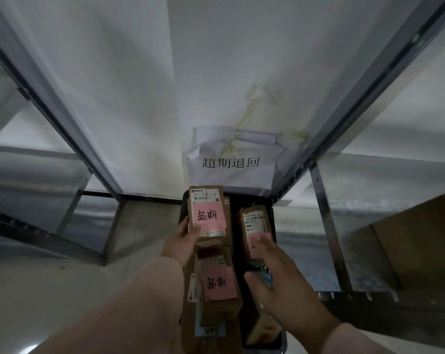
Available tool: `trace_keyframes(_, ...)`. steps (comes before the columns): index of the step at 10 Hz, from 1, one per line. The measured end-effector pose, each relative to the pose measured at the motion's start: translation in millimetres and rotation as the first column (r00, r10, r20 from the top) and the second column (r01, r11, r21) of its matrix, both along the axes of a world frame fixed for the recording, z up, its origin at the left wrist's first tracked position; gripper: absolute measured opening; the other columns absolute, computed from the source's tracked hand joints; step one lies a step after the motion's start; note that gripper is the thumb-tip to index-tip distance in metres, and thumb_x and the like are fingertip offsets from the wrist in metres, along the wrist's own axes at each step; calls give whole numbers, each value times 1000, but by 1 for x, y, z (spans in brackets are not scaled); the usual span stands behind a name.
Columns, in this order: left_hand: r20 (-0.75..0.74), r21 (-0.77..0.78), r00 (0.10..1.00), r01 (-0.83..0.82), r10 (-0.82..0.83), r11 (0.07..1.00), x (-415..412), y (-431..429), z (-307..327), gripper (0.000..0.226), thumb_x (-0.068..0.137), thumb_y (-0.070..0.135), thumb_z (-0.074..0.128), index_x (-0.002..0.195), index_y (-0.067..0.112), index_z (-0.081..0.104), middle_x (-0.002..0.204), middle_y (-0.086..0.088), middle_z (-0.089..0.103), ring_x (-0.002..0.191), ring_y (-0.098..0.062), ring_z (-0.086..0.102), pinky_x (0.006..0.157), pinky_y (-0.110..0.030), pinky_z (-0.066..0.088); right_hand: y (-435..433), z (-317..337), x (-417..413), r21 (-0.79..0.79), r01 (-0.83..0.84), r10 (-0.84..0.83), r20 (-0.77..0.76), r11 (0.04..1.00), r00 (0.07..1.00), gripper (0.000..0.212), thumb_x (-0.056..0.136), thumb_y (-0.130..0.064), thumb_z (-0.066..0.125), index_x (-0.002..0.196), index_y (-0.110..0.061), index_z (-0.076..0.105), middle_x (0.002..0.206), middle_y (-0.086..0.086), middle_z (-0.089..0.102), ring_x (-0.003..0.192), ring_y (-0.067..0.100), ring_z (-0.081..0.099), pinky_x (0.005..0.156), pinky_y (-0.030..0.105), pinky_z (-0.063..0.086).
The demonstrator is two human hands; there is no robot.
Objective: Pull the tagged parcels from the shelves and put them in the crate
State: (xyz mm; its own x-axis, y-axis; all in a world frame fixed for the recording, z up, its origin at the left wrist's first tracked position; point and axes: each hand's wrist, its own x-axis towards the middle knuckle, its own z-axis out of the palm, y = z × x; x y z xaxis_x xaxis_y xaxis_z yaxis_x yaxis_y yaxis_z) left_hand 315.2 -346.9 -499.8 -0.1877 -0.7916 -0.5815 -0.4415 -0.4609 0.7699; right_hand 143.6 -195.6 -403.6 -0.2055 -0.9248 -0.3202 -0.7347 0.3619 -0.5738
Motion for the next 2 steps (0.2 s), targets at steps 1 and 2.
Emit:
trace_keyframes(1,19,-127,993,116,-115,985,1,1,6,28,90,57,48,108,77,39,117,25,55,103,-11,53,88,-36,43,6,6,-1,-2,22,-23,-27,1000,999,65,87,-64,45,122,-77,-8,155,-28,3,143,-2,1,118,33,16)
trace_keyframes(2,152,-271,972,217,-181,938,3,7,20,49,92,51,52,137,57,33,140,21,45,125,-14,48,101,-39,41,17,16,-1,-74,4,-9,-72,997,997,70,88,-62,46,137,-63,-4,158,-24,5,144,-1,1,119,35,17)
